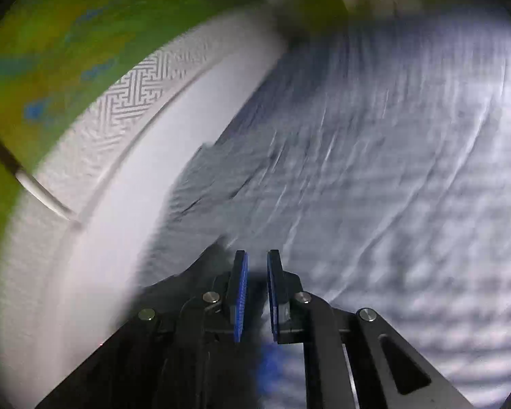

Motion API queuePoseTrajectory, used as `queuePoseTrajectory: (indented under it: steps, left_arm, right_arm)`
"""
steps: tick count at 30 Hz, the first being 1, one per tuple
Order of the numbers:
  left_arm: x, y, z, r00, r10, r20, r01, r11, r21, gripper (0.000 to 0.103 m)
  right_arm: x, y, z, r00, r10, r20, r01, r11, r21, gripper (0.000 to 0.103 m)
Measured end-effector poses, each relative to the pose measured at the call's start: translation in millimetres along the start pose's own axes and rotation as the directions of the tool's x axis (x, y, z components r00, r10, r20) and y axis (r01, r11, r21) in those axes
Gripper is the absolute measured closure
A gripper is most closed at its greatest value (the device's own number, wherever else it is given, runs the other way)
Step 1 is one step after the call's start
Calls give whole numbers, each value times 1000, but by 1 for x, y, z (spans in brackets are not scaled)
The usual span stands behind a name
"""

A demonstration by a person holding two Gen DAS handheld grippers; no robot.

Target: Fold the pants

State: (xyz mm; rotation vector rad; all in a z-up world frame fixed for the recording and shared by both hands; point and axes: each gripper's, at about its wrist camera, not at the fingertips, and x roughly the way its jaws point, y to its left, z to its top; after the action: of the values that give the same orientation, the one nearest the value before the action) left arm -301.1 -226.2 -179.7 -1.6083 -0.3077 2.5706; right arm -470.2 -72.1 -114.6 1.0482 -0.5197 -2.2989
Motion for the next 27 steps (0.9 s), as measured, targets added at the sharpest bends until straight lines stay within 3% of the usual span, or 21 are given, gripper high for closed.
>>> queuePoseTrajectory:
  steps: [2, 5, 7, 8, 10, 12, 14, 15, 16, 19, 23, 27]
  left_arm:
    - [-2, 1, 0, 1000, -9, 0, 9, 1000, -9, 65]
    - [-21, 8, 0, 997, -67, 28, 69, 995, -71, 65]
    - [-46, 12, -4, 994, -71, 83, 79, 992, -95, 60]
    - [-63, 17, -9, 991, -48, 123, 60, 993, -97, 52]
    - [-86, 27, -17, 983, 5, 181, 17, 993, -116, 41]
    - [-106, 49, -25, 976, 49, 212, -15, 987, -162, 40]
    - [-111, 69, -34, 963, 153, 220, -110, 974, -198, 40]
    - [-105, 75, -34, 955, 220, 200, -183, 965, -190, 40]
    - [-94, 83, -34, 946, 288, 148, -259, 948, -186, 40]
    - [-99, 109, -51, 957, 281, 76, -256, 936, -243, 40]
    - [-134, 94, -72, 967, 218, 130, -175, 944, -278, 40]
    - [-167, 48, -104, 974, 161, 159, -118, 961, -252, 36]
  right_arm:
    - [-14, -3, 9, 997, -69, 17, 70, 997, -13, 86]
    - [-38, -18, -3, 997, 49, -57, -44, 996, 73, 85]
    - [-50, -12, -25, 990, 72, -124, -68, 997, 40, 85]
    - [-58, -8, -41, 984, 84, -158, -83, 996, 14, 84]
    - [-68, 0, -84, 958, 130, -255, -136, 991, -6, 61]
    - [-70, 2, -118, 933, 156, -324, -161, 987, 12, 60]
    - [-67, 7, -145, 913, 160, -375, -164, 986, 21, 60]
    - [-63, 12, -159, 904, 122, -409, -130, 992, 9, 63]
    - [-64, 18, -169, 903, 84, -422, -102, 995, -21, 67]
    - [-91, 34, -180, 907, -15, -422, -38, 992, -117, 68]
    - [-150, 41, -185, 928, -85, -363, 18, 982, -186, 68]
    - [-220, 63, -192, 956, -132, -263, 64, 965, -253, 67]
